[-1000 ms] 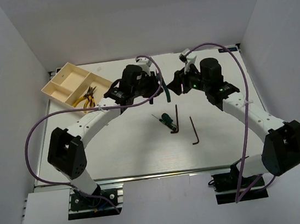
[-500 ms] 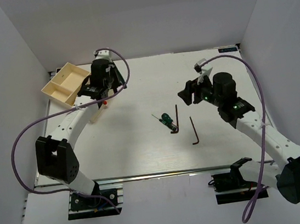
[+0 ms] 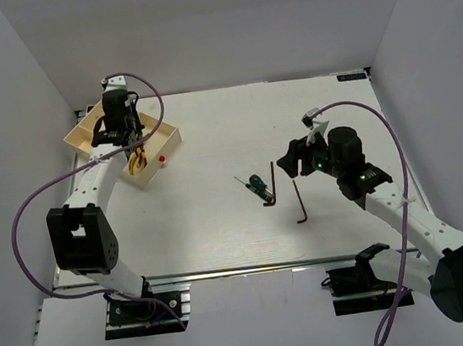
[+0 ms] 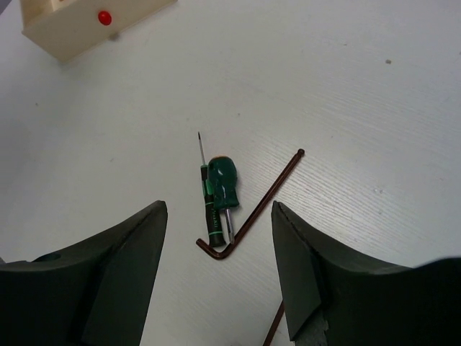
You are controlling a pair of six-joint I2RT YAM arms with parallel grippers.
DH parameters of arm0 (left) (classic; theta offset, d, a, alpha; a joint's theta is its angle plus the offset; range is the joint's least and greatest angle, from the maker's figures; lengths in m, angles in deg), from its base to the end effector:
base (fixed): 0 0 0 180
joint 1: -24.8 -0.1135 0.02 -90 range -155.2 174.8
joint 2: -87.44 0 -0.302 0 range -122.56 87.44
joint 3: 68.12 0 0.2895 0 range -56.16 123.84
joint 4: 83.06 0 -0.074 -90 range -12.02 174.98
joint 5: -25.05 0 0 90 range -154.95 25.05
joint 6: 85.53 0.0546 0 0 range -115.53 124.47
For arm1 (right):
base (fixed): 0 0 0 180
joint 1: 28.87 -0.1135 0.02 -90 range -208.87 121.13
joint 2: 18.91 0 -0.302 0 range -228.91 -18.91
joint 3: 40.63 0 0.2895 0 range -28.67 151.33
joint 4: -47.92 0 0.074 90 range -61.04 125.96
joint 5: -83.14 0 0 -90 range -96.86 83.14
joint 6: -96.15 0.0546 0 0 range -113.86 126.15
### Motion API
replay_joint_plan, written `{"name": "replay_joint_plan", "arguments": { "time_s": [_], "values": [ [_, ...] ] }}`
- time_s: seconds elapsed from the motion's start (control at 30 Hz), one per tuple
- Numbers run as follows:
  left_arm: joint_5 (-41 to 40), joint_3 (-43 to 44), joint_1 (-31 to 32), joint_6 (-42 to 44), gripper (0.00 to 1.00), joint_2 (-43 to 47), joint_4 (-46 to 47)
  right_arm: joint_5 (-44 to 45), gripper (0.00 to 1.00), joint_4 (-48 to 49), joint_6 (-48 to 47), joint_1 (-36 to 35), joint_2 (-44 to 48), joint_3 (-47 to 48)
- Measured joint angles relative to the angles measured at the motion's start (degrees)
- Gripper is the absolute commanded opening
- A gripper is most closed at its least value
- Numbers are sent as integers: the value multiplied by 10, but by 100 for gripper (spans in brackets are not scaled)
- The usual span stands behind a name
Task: Sort the tools into containers
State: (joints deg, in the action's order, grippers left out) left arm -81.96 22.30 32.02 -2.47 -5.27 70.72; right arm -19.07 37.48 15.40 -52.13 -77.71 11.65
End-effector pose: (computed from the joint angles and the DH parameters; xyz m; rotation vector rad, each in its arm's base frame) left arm 0.4330 -0.0388 0.3434 -0.1765 2.0406 0.1532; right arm 0.2463 0.1184 0.3018 -0.3803 1.8637 0.5877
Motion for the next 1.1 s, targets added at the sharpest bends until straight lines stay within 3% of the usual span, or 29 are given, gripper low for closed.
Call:
{"name": "replay_joint_plan", "arguments": {
  "time_s": [0.33,0.7,0.93,1.03,1.1],
  "values": [
    [-92,-6,-2,59,0,-91,53,-10,66,0,8,0,3,-11],
    [-158,-45,0,135,0,-117,103,-10,66,0,9,0,3,-37],
    [-155,-47,7,142,26,-158,95,-10,67,0,8,0,3,-37],
    [-155,-44,8,140,41,-162,89,-10,67,0,8,0,3,-38],
    [-154,-42,9,139,57,-162,82,-10,67,0,9,0,3,-38]
  ]
}}
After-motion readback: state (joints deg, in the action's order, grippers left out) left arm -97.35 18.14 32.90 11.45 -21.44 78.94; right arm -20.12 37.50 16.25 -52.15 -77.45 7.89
